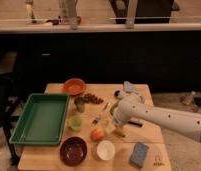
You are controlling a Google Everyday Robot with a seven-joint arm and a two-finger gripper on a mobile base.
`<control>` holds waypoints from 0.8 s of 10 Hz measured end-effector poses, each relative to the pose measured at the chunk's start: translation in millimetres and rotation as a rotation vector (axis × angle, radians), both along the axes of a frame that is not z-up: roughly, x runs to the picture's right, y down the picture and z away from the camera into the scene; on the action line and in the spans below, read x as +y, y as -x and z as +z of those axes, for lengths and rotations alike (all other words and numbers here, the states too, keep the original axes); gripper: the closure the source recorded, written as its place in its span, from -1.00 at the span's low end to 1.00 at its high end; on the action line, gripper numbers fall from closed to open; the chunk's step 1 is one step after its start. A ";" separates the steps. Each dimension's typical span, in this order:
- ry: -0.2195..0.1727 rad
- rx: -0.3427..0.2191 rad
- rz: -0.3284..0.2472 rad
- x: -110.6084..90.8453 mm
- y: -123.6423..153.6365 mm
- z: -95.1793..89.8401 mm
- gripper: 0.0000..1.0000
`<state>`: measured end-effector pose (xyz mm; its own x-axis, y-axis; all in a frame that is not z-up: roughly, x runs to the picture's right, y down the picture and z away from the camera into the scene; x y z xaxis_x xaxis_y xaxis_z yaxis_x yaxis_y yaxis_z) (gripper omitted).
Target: Place banana in purple bowl
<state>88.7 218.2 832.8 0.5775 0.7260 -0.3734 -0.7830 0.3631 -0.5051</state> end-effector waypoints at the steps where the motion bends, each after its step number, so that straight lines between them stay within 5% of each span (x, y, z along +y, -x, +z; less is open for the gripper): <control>1: -0.002 -0.005 0.000 -0.1 0.6 -1.3 0.01; 5: 0.036 -0.027 0.033 15.8 -2.3 4.9 0.83; 8: 0.048 -0.027 0.018 20.5 -3.8 -0.5 1.00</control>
